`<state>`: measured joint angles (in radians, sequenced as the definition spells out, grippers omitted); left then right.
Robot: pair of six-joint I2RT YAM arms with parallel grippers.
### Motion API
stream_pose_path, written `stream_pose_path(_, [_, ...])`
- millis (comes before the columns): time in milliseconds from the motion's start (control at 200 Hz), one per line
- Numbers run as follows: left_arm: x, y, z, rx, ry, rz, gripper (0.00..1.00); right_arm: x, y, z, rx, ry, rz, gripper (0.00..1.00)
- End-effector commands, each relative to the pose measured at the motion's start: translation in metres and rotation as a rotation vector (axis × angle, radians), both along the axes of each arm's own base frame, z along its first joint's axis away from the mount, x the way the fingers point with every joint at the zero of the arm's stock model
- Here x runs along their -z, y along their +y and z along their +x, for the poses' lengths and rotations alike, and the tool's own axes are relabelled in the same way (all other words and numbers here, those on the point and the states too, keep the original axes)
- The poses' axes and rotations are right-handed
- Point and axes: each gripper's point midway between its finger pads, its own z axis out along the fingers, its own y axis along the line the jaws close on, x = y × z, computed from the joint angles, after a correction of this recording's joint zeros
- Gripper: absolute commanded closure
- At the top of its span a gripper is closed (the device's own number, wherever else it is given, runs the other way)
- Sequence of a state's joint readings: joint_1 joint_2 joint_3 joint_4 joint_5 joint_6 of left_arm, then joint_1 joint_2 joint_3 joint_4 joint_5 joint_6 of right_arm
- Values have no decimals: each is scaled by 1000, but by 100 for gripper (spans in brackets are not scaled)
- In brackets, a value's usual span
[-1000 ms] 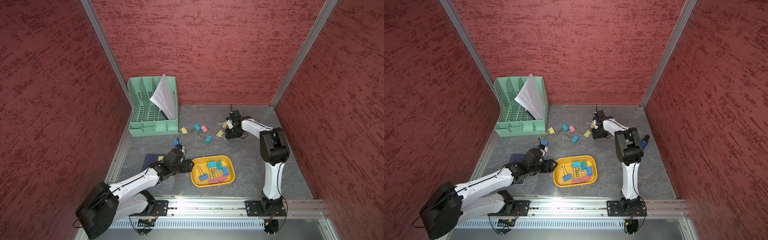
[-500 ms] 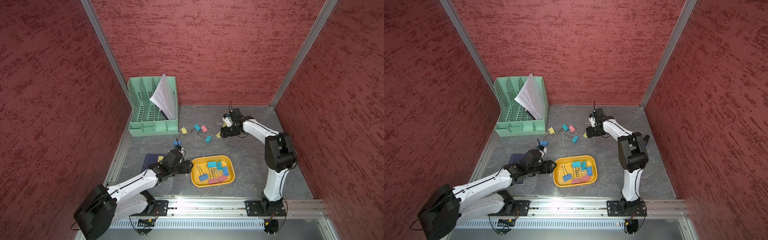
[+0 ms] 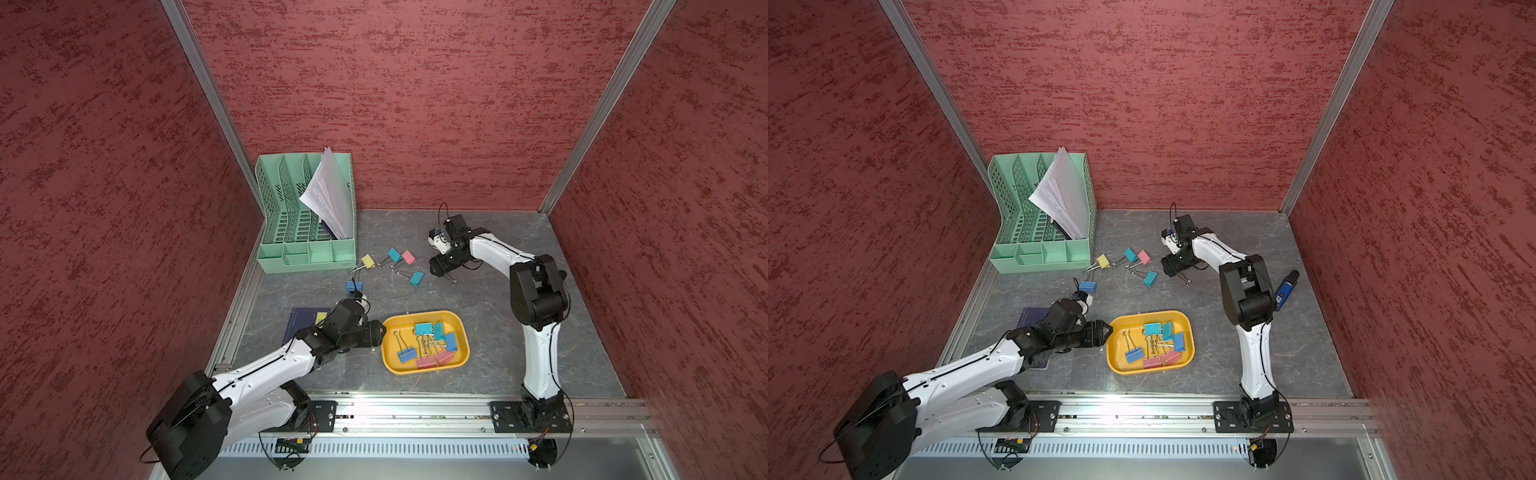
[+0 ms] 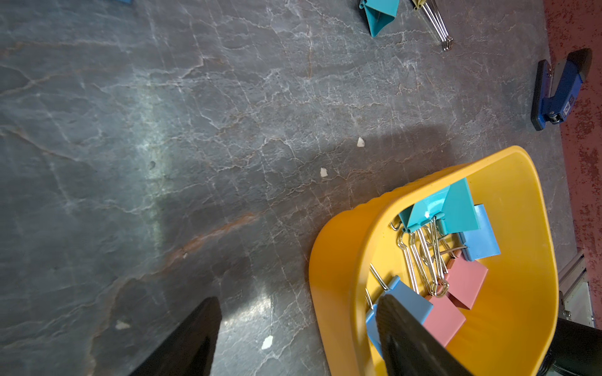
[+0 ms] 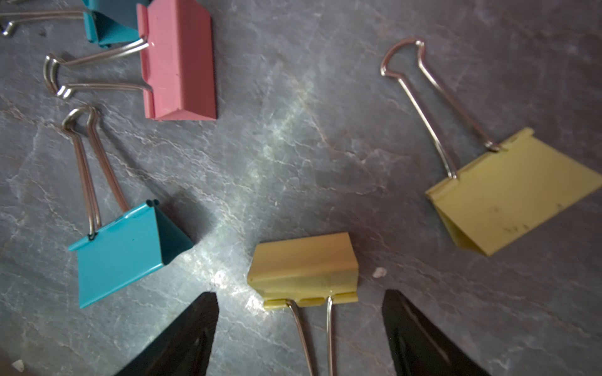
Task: Put the binder clips in the storage box
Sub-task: Pick up the binder clip at the center of the board, then place the binder clip in the storage box.
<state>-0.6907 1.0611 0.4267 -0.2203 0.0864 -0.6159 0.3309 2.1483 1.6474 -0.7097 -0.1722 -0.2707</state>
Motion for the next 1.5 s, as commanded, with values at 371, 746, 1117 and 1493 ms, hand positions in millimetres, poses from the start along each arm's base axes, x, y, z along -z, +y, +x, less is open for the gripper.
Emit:
stream_pose_path(371, [-2, 3, 2, -10, -7, 7, 20, 14, 7, 7, -38, -11, -34, 27])
stream_pose_path(746, [-1, 3, 2, -10, -6, 9, 20, 8, 11, 10, -40, -24, -21, 54])
stream_pose_path(1117, [-3, -1, 3, -2, -10, -6, 20, -99, 26, -14, -42, -220, 4, 55])
stream_pose_path(1493, [6, -3, 4, 5, 8, 13, 20, -101, 113, -157, -154, -131, 171, 54])
